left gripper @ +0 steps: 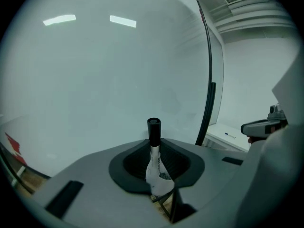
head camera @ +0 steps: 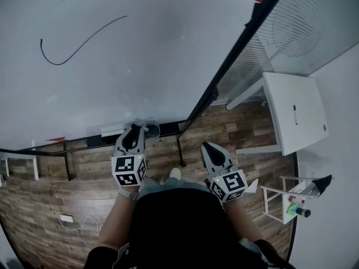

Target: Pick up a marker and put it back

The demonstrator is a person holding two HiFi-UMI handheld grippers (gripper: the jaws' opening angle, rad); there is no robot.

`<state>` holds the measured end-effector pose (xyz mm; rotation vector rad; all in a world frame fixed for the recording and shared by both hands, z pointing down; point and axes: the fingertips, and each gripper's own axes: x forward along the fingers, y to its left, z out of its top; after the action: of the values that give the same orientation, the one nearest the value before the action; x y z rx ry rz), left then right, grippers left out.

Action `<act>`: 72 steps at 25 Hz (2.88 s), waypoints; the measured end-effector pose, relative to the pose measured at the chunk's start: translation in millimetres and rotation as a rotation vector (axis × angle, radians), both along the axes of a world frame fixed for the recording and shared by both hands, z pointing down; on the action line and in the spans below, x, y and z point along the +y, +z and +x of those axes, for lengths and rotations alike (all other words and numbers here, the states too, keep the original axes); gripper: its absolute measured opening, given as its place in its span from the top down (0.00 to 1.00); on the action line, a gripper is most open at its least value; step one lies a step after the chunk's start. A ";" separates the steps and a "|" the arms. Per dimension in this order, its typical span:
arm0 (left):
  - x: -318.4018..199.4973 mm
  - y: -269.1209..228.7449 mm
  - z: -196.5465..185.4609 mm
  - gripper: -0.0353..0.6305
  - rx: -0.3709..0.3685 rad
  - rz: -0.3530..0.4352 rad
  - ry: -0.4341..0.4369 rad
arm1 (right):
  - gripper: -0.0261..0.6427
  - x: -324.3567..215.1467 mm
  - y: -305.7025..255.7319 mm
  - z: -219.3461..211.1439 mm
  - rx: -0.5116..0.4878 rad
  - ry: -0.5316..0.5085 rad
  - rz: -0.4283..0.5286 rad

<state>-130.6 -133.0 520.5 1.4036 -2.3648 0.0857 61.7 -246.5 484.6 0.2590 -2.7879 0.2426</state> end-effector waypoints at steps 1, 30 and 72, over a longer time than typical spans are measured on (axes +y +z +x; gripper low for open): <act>2.6 -5.6 -0.1 0.83 -0.001 0.012 -0.002 | 0.92 2.9 -1.1 -3.8 -0.003 -0.009 0.001; 187.3 -55.7 -35.9 0.83 -0.069 -0.012 -0.259 | 0.92 136.3 -9.8 -136.5 -0.046 -0.413 -0.039; 141.3 -62.4 -38.8 0.83 -0.144 -0.047 -0.034 | 0.92 119.2 -8.5 -128.6 -0.032 -0.285 -0.025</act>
<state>-169.4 8.2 458.1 1.3774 -2.4847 0.2395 -66.9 -127.3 476.1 -0.1503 -2.8066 0.2129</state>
